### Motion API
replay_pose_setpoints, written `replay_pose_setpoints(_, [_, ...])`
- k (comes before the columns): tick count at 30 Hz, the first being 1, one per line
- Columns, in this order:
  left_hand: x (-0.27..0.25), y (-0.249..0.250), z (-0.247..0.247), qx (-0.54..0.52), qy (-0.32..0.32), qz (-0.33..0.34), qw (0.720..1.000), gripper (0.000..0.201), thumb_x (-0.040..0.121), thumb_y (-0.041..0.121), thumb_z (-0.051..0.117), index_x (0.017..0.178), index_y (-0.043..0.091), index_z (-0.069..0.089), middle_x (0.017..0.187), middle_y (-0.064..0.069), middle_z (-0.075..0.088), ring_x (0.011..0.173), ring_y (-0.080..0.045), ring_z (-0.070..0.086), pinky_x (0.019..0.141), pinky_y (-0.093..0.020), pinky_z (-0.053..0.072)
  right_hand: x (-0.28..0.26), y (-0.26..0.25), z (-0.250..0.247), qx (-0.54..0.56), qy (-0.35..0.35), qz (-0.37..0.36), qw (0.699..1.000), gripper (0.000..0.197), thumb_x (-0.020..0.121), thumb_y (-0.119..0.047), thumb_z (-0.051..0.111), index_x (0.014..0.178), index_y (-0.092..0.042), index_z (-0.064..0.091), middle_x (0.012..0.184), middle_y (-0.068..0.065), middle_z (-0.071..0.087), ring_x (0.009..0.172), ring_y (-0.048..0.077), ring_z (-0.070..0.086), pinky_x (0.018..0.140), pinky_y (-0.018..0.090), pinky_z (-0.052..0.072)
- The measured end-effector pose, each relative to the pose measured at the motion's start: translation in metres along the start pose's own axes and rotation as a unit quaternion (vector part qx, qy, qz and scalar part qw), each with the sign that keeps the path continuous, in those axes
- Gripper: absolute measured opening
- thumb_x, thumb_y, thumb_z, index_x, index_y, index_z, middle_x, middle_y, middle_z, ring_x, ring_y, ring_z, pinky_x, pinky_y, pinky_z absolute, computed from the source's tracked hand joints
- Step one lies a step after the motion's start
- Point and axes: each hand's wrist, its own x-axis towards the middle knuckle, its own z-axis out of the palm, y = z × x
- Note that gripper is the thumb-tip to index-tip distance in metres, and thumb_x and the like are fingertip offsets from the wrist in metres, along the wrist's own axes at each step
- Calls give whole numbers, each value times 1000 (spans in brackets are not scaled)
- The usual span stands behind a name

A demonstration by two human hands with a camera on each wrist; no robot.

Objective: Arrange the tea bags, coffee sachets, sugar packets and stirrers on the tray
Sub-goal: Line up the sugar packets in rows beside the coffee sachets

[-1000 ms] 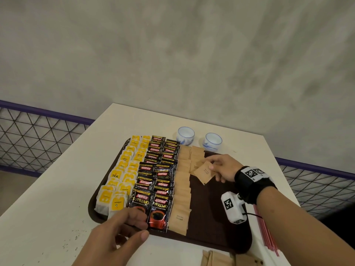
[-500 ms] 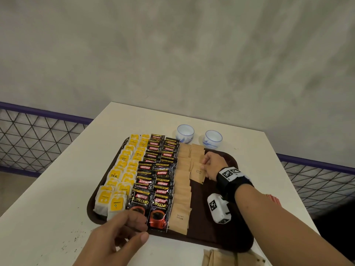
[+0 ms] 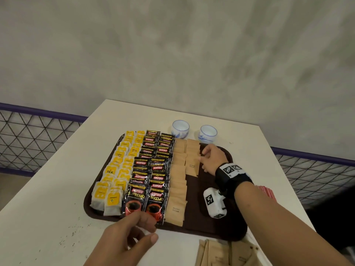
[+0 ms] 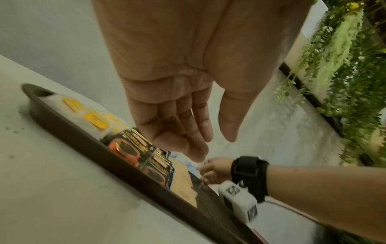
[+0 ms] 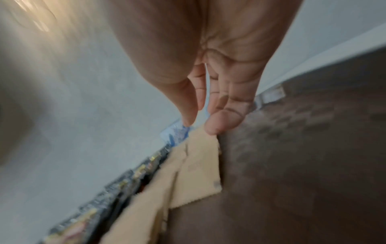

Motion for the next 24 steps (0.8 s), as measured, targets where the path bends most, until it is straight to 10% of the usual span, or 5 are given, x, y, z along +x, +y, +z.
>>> replay_pose_setpoints(4, [4, 13, 35, 42, -67, 34, 996, 19, 80, 39, 69, 92, 44, 56, 93, 23, 61, 83, 5, 59, 72, -15, 50, -46, -11, -40, 60, -26, -44, 997, 16, 88, -18, 66, 96, -18, 51, 80, 3, 55, 60, 19, 58, 50, 26, 49])
replay_pose_setpoints(10, [16, 31, 97, 239, -145, 126, 952, 65, 79, 57, 60, 136, 36, 37, 128, 18, 39, 116, -6, 39, 100, -25, 37, -166, 19, -106, -15, -100, -109, 989, 11, 88, -32, 66, 96, -33, 59, 86, -6, 62, 70, 10, 61, 64, 24, 49])
replay_pose_setpoints(18, [26, 58, 129, 398, -136, 109, 901, 59, 77, 57, 60, 122, 20, 49, 120, 1, 46, 110, -20, 41, 93, -31, 37, -275, 71, -99, -143, -211, 8, 967, 20, 80, -54, 66, 88, -40, 54, 83, -20, 57, 72, -1, 52, 71, 11, 42])
replay_pose_setpoints(24, [25, 56, 135, 366, -146, 81, 915, 57, 71, 51, 71, 116, 25, 49, 115, 7, 47, 106, -15, 44, 94, -28, 41, -298, 100, -79, -204, -225, 57, 951, 59, 79, -56, 65, 125, -32, 37, 118, -13, 43, 103, 4, 50, 86, 10, 42])
